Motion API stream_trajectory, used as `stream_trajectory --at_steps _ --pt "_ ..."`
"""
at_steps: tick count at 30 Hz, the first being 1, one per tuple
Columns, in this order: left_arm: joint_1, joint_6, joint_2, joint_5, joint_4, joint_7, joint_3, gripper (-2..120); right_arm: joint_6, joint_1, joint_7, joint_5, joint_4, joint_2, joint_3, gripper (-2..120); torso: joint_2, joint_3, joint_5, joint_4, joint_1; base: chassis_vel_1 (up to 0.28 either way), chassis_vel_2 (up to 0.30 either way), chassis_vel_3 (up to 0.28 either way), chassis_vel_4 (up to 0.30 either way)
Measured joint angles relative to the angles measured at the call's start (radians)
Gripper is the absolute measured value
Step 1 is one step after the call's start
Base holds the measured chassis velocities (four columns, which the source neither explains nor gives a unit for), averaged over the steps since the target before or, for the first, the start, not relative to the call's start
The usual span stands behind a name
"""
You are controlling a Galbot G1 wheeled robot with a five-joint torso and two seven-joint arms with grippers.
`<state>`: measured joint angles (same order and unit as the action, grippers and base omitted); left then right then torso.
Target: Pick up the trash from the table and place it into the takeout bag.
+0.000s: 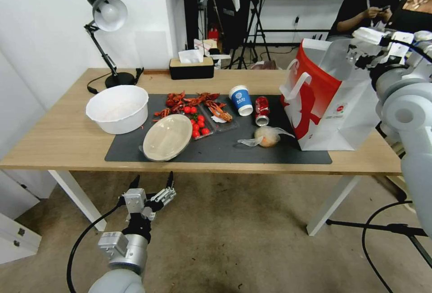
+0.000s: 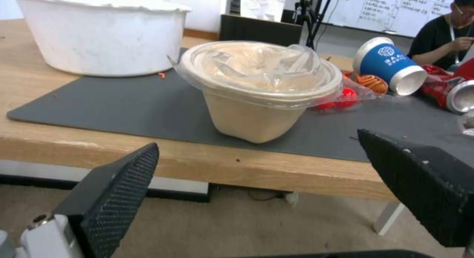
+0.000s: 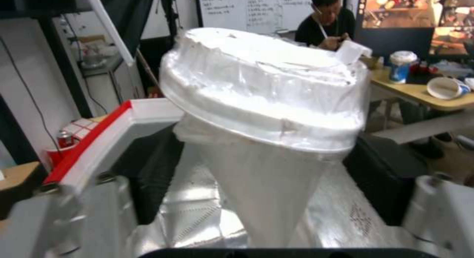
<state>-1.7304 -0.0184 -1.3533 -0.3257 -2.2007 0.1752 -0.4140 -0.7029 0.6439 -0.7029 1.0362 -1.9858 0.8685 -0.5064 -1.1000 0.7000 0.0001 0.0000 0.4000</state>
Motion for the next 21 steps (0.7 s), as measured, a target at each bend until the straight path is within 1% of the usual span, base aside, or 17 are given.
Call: stream_trajectory --at_steps 1,4,6,7,8,16,18,19,21 --pt "0.0 0.0 0.0 0.0 0.0 0.0 0.0 100 0.0 0.0 0.0 0.0 0.0 0.0 0.0 80 0.0 0.0 0.0 0.0 0.0 0.0 0.0 0.0 0.0" --pt "-0.001 -0.001 0.0 0.002 -0.003 0.0 0.0 100 -0.015 -0.003 -0.022 0.019 0.0 -0.016 0.001 92 0.0 0.0 -0.0001 0.0 0.0 0.0 0.0 0.0 0.0" --pt "-0.001 -0.001 0.0 0.002 -0.003 0.0 0.0 100 -0.019 -0.003 -0.023 0.021 0.0 -0.019 0.001 94 0.0 0.0 -0.0001 0.0 0.0 0.0 0.0 0.0 0.0" --pt "-0.002 -0.002 0.0 0.003 -0.003 0.0 0.0 100 -0.024 -0.004 -0.024 0.024 0.001 -0.024 0.002 98 0.0 0.0 -0.0001 0.0 0.0 0.0 0.0 0.0 0.0" --pt "-0.003 -0.004 -0.001 0.005 -0.003 0.0 0.001 100 -0.028 -0.006 -0.025 0.026 0.004 -0.029 0.004 100 0.0 0.0 -0.0001 0.0 0.0 0.0 0.0 0.0 0.0" --pt "-0.004 -0.012 -0.003 0.009 -0.003 0.001 0.002 100 -0.026 -0.008 -0.017 0.027 0.011 -0.035 0.008 100 0.0 0.0 -0.0001 0.0 0.0 0.0 0.0 0.0 0.0" --pt "-0.004 -0.012 -0.003 0.009 -0.003 0.001 0.002 100 0.013 0.002 0.04 0.019 0.005 -0.033 0.008 100 0.0 0.0 -0.0001 0.0 0.0 0.0 0.0 0.0 0.0" --pt "-0.004 -0.012 -0.003 0.009 -0.003 0.001 0.002 100 0.013 0.002 0.04 0.019 0.005 -0.033 0.008 100 0.0 0.0 -0.0001 0.0 0.0 0.0 0.0 0.0 0.0" --pt "-0.004 -0.012 -0.004 0.009 -0.002 0.001 0.002 100 0.091 0.029 0.133 -0.015 -0.014 -0.029 0.006 100 0.0 0.0 -0.0002 0.0001 0.0 0.0 0.0 0.0 0.0"
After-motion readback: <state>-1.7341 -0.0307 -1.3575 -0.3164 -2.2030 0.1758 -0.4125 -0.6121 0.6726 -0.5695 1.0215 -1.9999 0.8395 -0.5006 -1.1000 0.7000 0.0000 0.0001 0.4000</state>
